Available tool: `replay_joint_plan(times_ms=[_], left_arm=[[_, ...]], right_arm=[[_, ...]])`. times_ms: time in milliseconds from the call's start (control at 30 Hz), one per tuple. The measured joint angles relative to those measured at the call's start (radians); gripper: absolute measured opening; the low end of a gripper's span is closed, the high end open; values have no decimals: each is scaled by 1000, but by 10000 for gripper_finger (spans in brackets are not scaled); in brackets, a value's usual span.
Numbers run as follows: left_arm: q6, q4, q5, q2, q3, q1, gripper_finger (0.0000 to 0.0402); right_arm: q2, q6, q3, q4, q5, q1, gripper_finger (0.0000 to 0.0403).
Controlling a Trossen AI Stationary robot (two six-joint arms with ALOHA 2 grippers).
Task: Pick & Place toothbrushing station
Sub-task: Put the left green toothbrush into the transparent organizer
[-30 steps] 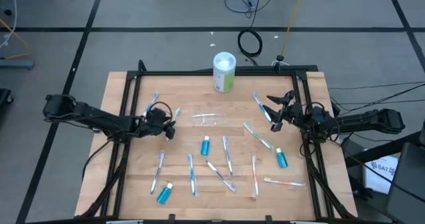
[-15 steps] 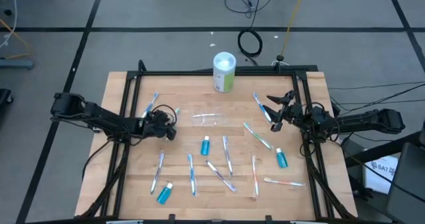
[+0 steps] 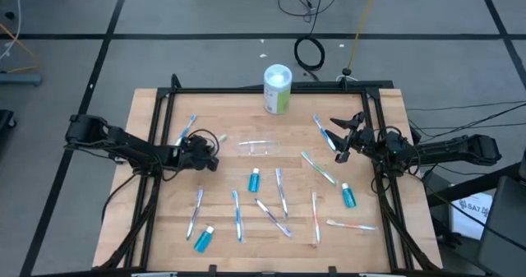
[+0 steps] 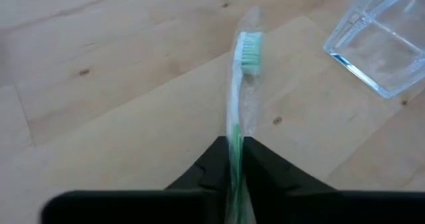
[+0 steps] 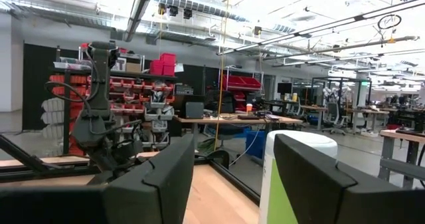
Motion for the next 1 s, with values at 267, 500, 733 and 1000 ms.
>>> replay_joint_plan(times_ms=[267,500,733,1000], left_arm=[[-70,5,-32,-9,0,-1,32],[28,145,-51,-58,-1,-1,9],[183,304,-111,-180,-2,-2,16],[532,617,-162,-298,-1,-1,17]], right_arm=[[0,0,0,0,0,0,201],[0,0,0,0,0,0,201],[0,0,0,0,0,0,201],[0,1,0,0,0,0,201]])
